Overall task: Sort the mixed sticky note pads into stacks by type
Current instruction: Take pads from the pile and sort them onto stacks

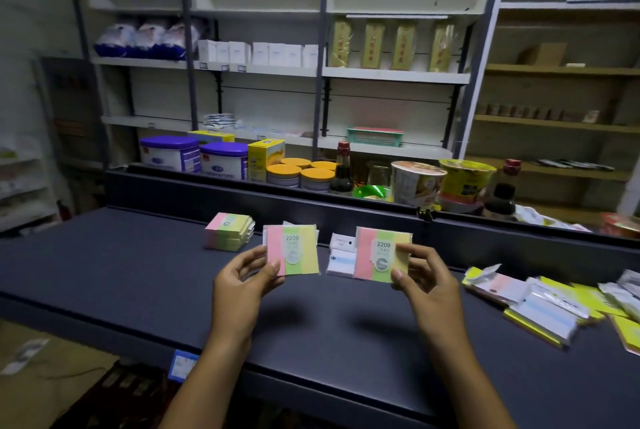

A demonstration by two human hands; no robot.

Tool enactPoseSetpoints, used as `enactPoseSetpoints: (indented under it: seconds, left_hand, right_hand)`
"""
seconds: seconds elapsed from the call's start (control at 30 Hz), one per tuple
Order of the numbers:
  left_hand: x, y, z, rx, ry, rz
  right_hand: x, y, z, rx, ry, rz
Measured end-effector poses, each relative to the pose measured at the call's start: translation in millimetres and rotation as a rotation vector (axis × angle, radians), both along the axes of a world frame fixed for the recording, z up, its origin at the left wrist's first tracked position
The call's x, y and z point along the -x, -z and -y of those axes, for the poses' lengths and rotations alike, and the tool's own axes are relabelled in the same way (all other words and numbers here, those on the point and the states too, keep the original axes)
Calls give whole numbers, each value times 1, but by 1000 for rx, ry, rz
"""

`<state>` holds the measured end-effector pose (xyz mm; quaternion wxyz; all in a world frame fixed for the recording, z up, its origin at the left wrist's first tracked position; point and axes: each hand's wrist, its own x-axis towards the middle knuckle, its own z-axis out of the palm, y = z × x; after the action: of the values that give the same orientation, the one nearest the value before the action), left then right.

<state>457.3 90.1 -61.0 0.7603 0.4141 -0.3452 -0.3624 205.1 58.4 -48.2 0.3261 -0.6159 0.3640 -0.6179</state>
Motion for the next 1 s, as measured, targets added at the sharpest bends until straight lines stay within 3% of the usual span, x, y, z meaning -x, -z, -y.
enactPoseSetpoints:
  seconds: [0.3, 0.57, 1.0]
  left_hand:
    - [-56, -16, 29, 27, -112, 8]
    - [-133, -28, 68, 0, -147, 126]
    - [-215, -13, 154, -148, -1, 344]
  right_hand:
    - [-70, -31, 50, 38, -127, -31]
    - [-146, -43, 75, 37, -150, -59]
    - [-243, -39, 102, 13, -35, -88]
